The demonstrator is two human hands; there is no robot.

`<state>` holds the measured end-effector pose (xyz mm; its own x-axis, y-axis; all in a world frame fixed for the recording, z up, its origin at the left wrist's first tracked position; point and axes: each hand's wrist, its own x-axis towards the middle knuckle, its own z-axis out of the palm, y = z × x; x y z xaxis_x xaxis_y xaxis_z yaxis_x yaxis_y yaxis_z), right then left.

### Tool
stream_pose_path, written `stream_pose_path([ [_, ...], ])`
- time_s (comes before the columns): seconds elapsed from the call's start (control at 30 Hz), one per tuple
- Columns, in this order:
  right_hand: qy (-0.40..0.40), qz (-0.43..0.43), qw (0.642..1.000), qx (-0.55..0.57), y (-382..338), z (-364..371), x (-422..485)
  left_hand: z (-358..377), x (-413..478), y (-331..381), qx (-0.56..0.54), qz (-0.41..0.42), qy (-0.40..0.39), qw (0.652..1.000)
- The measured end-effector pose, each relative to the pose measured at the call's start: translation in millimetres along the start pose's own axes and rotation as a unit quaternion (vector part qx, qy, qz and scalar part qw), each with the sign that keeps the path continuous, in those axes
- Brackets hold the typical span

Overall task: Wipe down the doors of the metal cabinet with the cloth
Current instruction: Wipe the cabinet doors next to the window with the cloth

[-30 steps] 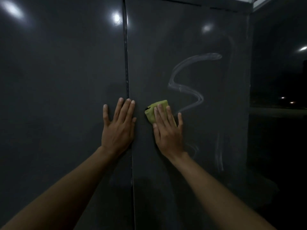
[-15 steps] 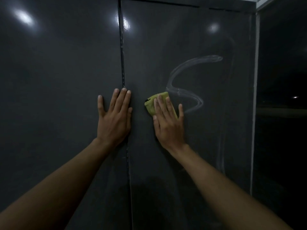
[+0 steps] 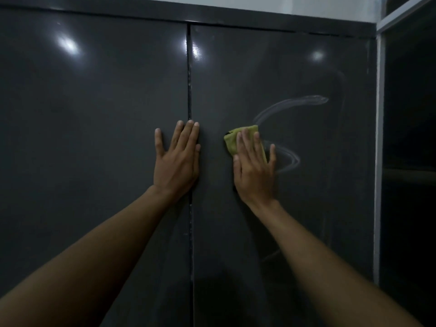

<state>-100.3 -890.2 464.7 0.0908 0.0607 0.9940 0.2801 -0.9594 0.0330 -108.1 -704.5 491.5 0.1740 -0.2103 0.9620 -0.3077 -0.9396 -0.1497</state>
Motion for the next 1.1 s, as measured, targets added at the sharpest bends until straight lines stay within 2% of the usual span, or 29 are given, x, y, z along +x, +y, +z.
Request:
stream_pose_path([
  [0.23, -0.029, -0.108, 0.994, -0.014, -4.4, -1.7, 29.0, -0.3, 18.9, -0.2, -0.007, -0.005, 0.015, 1.0],
  [0.43, 0.016, 0.014, 1.0, 0.019, -5.7, -1.9, 42.1, 1.3, 31.4, -1.7, -0.013, -0.008, 0.034, 0.999],
  [0.6, -0.018, -0.089, 0.996, 0.001, -17.3, 1.6, 62.4, -0.1, 42.5, -5.3, -0.01, 0.004, 0.04, 0.999],
  [0.67, -0.024, -0.102, 0.995, -0.006, -13.5, -0.8, 86.2, -0.6, 48.6, -6.8, -0.005, 0.005, 0.043, 0.999],
  [0.9, 0.04, 0.037, 0.998, 0.028, -10.1, 1.4, 100.5, -1.5, 65.4, -9.3, 0.005, 0.006, 0.051, 0.999],
  [1.1, -0.011, -0.101, 0.995, 0.0, -17.7, 1.5, 137.0, 2.1, 83.8, -5.6, 0.012, 0.017, 0.063, 0.998],
])
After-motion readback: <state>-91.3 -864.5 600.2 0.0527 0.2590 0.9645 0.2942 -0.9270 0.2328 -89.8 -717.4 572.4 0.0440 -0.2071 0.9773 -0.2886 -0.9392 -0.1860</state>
